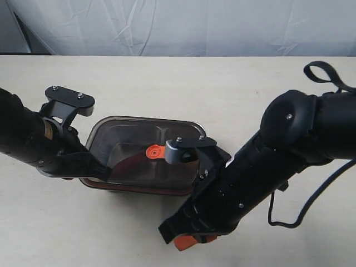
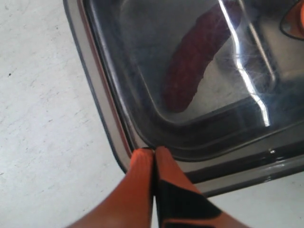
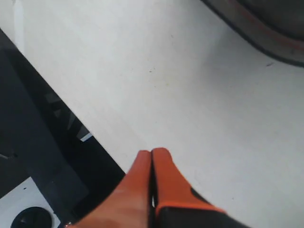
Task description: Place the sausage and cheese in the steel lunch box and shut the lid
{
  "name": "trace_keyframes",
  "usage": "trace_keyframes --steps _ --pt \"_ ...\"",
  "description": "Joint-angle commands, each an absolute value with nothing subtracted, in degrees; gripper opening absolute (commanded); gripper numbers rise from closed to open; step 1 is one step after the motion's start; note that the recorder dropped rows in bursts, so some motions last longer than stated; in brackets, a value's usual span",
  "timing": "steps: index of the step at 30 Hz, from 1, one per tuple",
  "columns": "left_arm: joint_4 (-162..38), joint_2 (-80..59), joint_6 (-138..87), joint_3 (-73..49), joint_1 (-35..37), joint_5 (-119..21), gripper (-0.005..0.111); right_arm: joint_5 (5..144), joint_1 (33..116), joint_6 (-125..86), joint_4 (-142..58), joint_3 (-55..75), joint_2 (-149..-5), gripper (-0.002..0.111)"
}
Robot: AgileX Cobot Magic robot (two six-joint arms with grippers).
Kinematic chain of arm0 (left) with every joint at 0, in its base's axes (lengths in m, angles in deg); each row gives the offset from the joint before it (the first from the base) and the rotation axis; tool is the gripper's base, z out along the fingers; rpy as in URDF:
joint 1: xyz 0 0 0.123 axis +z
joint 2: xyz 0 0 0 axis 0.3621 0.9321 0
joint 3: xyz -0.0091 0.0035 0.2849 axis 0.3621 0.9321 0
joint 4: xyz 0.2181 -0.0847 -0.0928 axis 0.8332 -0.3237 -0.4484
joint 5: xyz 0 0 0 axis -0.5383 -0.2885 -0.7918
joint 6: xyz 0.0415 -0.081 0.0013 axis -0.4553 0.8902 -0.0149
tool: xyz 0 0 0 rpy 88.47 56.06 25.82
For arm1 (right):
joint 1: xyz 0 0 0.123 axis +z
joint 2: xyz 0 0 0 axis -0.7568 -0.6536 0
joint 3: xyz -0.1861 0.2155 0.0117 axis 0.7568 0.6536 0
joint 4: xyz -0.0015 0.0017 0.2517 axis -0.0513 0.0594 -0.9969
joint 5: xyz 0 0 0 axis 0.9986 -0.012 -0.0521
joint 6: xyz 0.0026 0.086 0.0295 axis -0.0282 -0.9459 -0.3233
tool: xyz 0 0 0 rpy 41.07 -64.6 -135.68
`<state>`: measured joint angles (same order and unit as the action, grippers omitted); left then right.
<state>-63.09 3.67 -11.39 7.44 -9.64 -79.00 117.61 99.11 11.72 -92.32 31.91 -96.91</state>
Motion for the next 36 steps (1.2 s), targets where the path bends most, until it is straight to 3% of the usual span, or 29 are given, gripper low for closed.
trace_keyframes --steps 1,36 --pt "-63.88 3.79 -11.51 7.55 -9.7 -78.58 0.0 114.8 99.53 12.05 -93.11 31.77 -98.44 0.0" --pt "-64.0 3.79 -11.53 7.55 -9.7 -78.58 0.0 111.15 99.53 12.04 -91.6 29.05 -98.33 0.0"
